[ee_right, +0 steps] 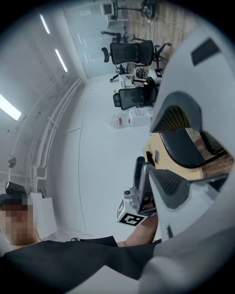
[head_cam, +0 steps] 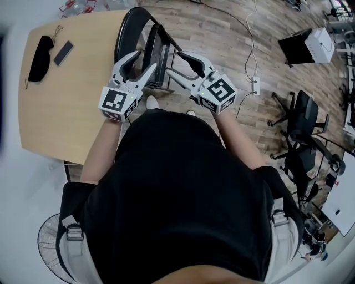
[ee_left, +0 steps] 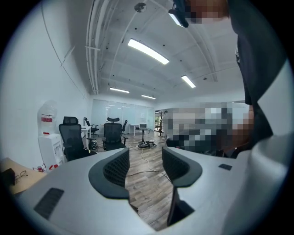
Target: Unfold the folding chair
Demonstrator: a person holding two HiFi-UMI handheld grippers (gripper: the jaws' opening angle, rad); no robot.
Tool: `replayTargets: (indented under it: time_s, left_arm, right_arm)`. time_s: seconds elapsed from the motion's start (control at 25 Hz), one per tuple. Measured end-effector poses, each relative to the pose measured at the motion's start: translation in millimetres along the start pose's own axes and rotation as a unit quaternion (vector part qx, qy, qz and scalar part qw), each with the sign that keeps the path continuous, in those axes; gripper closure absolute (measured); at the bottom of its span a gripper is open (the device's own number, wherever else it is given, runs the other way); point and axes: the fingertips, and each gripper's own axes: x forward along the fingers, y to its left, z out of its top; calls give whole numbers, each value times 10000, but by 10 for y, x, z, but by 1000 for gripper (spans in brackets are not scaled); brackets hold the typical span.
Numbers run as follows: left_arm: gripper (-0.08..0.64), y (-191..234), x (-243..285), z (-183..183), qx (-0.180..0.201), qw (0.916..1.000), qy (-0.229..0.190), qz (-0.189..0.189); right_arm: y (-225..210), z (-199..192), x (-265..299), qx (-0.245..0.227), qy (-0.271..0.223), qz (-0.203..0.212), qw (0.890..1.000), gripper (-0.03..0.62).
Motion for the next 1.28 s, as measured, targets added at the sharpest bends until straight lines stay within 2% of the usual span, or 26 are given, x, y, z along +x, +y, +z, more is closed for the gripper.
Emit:
replayTargets:
  time_s: [0.24,0.6,0.92,1.28]
  left_arm:
    - [337,422,189,-223,164,9985,524,36]
    - [308,1151,369,-750,-212,9889,1373,522]
    - [279,1792,436,-1374,-527,9667,2164,1261]
    - [265,2065,511,-1950,-1033,9424,2836,1442]
  right_arm:
    - [-154,-34,253,153,42,-291,9995,344]
    - [-266,-49,528,225,194,-534,9981,344]
    - [-344,-127,543,291,398,-714,9962,344]
    - [-440,-171,470,337,473,-962,9937,344]
